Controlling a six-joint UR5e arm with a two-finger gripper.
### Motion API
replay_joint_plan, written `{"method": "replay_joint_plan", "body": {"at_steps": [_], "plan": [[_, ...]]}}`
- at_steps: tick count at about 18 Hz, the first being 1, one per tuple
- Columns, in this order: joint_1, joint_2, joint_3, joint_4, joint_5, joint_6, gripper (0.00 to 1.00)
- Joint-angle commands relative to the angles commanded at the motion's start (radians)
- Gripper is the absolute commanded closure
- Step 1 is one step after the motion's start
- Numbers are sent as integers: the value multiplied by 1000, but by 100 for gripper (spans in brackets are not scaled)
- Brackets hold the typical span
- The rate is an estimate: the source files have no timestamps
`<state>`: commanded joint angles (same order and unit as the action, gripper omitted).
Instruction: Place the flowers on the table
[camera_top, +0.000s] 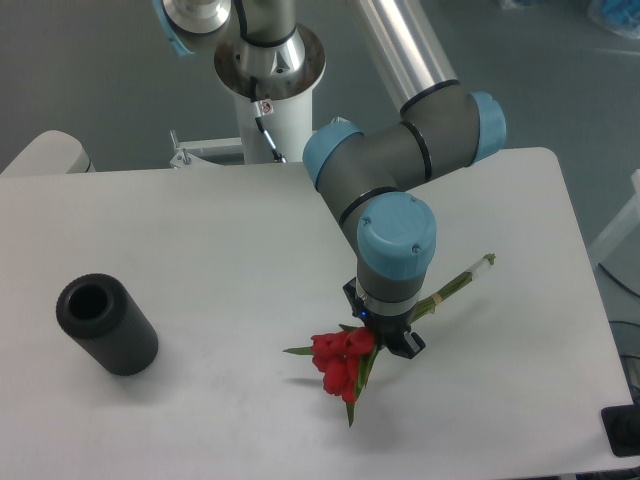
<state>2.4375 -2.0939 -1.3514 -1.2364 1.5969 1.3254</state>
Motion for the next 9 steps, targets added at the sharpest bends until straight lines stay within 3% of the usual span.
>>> {"method": "replay_joint_plan", "body": {"at_steps": [9], "plan": [[2, -2, -8, -3, 2, 0, 84]]}}
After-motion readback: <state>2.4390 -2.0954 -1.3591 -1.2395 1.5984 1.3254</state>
